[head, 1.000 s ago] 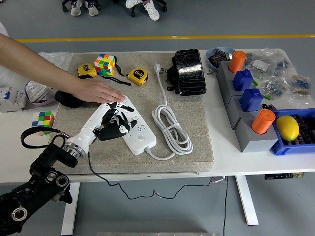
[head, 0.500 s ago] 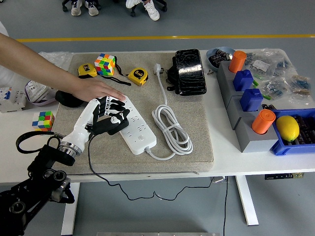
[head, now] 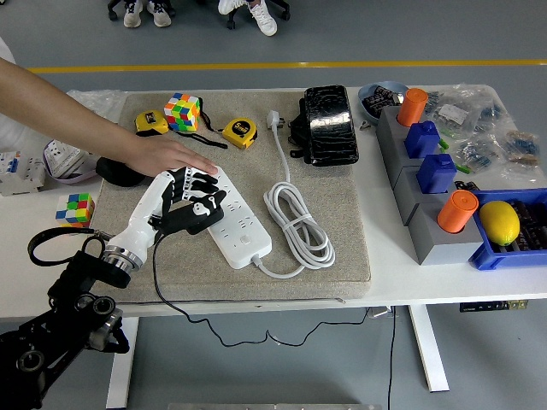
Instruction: Put the plug near the board,insert it into the board,press the button,pull the plug out
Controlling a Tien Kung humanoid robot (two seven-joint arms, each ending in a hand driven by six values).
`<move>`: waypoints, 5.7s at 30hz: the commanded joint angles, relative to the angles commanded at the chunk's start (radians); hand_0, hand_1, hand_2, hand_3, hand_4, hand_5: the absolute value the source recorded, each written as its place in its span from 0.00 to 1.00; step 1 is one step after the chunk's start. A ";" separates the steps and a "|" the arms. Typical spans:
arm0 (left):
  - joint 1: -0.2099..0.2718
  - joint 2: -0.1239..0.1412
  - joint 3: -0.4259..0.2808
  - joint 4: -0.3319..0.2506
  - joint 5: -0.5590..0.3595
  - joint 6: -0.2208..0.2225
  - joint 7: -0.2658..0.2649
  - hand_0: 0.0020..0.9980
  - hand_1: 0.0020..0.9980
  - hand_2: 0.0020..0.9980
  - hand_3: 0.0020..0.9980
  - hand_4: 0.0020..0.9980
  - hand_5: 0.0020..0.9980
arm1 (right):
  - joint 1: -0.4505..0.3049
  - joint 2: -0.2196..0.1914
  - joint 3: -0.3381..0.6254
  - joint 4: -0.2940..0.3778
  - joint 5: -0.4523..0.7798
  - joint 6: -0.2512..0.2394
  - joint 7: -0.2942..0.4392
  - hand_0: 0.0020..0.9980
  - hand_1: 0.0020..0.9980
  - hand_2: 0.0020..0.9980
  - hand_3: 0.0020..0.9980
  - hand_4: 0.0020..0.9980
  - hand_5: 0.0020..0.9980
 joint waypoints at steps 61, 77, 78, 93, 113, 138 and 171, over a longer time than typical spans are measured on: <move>-0.012 0.015 -0.035 -0.101 0.346 -0.193 0.160 0.18 0.12 0.25 0.59 0.87 0.17 | -0.004 -0.001 0.005 0.002 -0.001 0.006 0.008 0.55 0.57 0.52 0.50 0.82 0.35; -0.057 -0.029 -0.029 0.075 0.767 0.003 0.245 0.54 0.65 0.65 0.67 1.00 0.42 | -0.004 -0.001 0.007 0.002 -0.002 0.007 0.007 0.55 0.57 0.52 0.50 0.82 0.35; -0.059 -0.031 -0.028 0.085 0.773 0.001 0.258 0.54 0.65 0.65 0.67 1.00 0.42 | -0.004 -0.001 0.007 0.002 -0.001 0.007 0.007 0.55 0.57 0.52 0.50 0.82 0.35; -0.089 -0.050 -0.011 0.178 0.790 -0.018 0.327 0.44 0.56 0.57 0.64 1.00 0.47 | -0.003 -0.001 0.009 0.003 -0.004 0.006 0.008 0.55 0.57 0.52 0.50 0.82 0.35; -0.099 -0.056 0.009 0.195 0.746 0.021 0.276 0.21 0.30 0.31 0.48 0.74 0.12 | -0.004 0.000 0.012 0.004 -0.009 0.006 0.009 0.55 0.57 0.52 0.50 0.82 0.35; -0.039 -0.011 -0.090 0.272 0.792 0.079 0.167 0.22 0.29 0.32 0.47 0.74 0.14 | -0.004 0.002 0.017 0.005 -0.013 0.006 0.009 0.55 0.57 0.52 0.50 0.82 0.35; 0.017 0.004 -0.172 0.201 0.718 0.064 0.110 0.46 0.66 0.63 0.71 1.00 0.65 | -0.006 0.003 0.020 0.004 -0.014 0.007 0.008 0.55 0.57 0.52 0.50 0.82 0.35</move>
